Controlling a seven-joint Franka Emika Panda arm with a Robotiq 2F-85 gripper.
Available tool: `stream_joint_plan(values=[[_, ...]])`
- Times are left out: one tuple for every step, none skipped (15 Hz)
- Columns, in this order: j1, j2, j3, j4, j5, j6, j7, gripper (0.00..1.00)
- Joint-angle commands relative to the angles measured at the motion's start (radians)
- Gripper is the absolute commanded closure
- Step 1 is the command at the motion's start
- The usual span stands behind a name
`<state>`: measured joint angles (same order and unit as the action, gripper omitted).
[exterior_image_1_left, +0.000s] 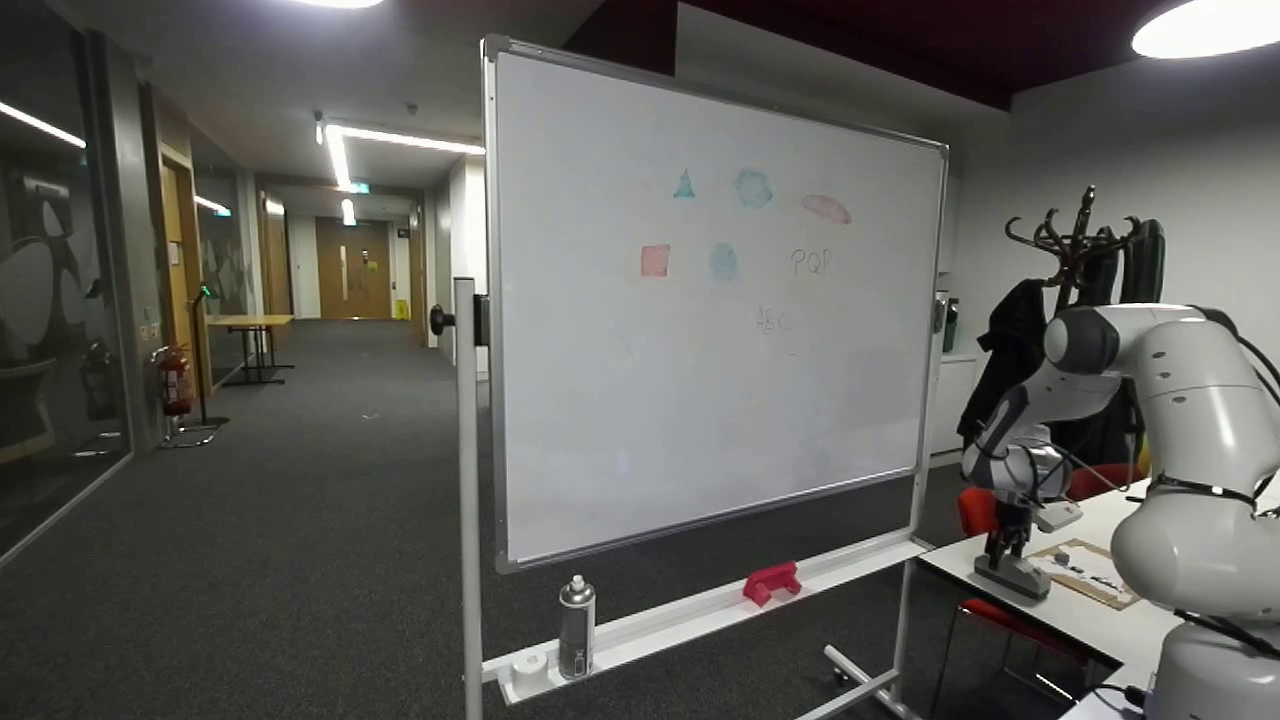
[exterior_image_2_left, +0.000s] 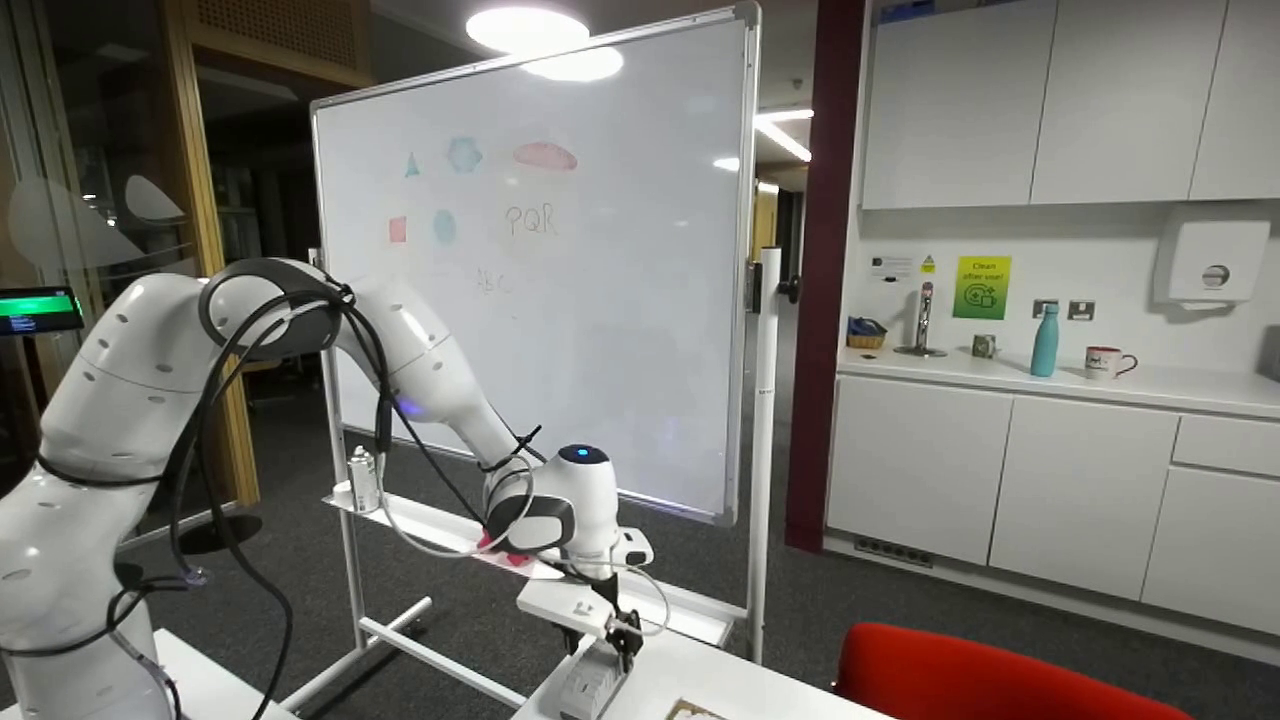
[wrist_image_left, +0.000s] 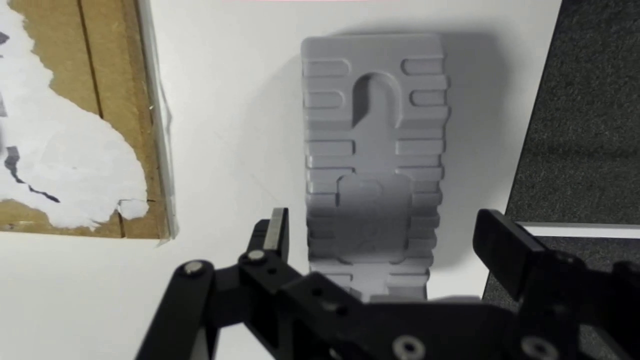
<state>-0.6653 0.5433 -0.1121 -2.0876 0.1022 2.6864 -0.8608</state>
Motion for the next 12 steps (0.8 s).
stream_joint_plan(values=[[-0.053,-0.015,0.035,-0.007,0.013,0.019,-0.049,0.0],[-0.058,-0.014,0.037,-0.005,0.01,0.02,-0.049,0.0],[-0.059,-0.012,0.036,-0.003,0.005,0.018,-0.045,0.0],[-0.057,-0.01,0.032,-0.001,-0.003,0.022,-0.039,0.25],[-0.054,-0.008,0.028,0.0,-0.008,0.026,-0.036,0.26],[-0.054,-0.007,0.027,0.001,-0.01,0.025,-0.034,0.32],[-0.053,-0.007,0.026,0.0,-0.011,0.027,-0.032,0.41],[-0.053,-0.007,0.026,0.0,-0.011,0.028,-0.031,0.48],[-0.052,-0.007,0.026,0.0,-0.012,0.029,-0.031,0.55],[-0.051,-0.007,0.024,0.0,-0.013,0.029,-0.03,0.65],[-0.05,-0.007,0.023,0.0,-0.014,0.031,-0.029,0.67],[-0.048,-0.006,0.022,-0.001,-0.016,0.034,-0.026,0.67]])
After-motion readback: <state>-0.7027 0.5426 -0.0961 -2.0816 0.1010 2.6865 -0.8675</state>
